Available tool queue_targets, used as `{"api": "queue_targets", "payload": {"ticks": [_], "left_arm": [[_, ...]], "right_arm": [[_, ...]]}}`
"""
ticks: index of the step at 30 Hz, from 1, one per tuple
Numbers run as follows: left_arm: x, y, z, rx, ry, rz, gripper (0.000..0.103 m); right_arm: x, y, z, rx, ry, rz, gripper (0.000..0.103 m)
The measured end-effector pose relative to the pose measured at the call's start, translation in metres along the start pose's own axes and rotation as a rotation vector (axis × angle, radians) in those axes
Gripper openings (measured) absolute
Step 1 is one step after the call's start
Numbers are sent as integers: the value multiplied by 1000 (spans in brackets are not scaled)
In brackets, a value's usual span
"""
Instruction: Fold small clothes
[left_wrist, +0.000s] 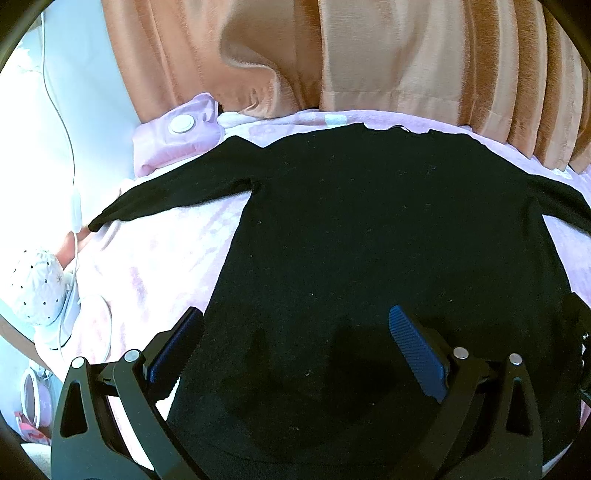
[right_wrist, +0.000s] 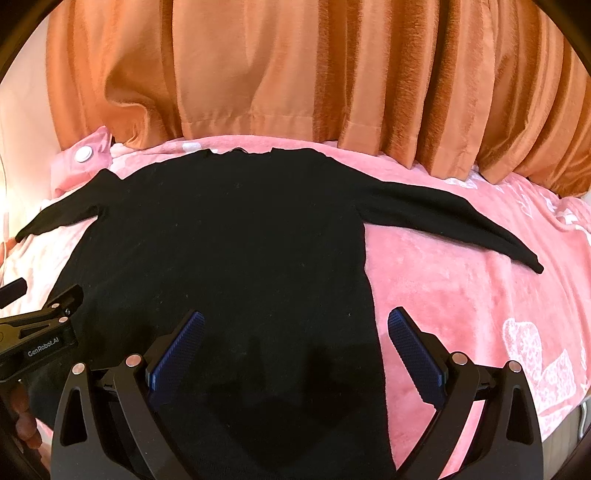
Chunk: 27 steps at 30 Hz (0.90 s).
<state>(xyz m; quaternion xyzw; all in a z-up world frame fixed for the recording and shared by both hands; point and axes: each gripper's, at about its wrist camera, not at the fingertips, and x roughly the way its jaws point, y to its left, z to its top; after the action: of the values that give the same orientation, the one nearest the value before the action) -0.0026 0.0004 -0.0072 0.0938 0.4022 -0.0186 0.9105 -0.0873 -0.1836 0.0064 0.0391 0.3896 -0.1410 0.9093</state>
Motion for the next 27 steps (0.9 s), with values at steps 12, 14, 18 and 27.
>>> {"api": "queue_targets", "payload": {"ticks": [12, 14, 18, 27], "left_arm": [[0, 0, 0, 4, 0, 3, 98], [0, 0, 0, 2, 0, 4, 98], [1, -1, 0, 2, 0, 6, 98], [3, -1, 0, 5, 4, 6, 98]], "right_arm": [[0, 1, 0, -2, 2, 0, 98], [0, 1, 0, -3, 0, -1, 98], [1, 1, 0, -2, 4, -1, 98], [1, 0, 1, 3, 11, 5, 98]]}}
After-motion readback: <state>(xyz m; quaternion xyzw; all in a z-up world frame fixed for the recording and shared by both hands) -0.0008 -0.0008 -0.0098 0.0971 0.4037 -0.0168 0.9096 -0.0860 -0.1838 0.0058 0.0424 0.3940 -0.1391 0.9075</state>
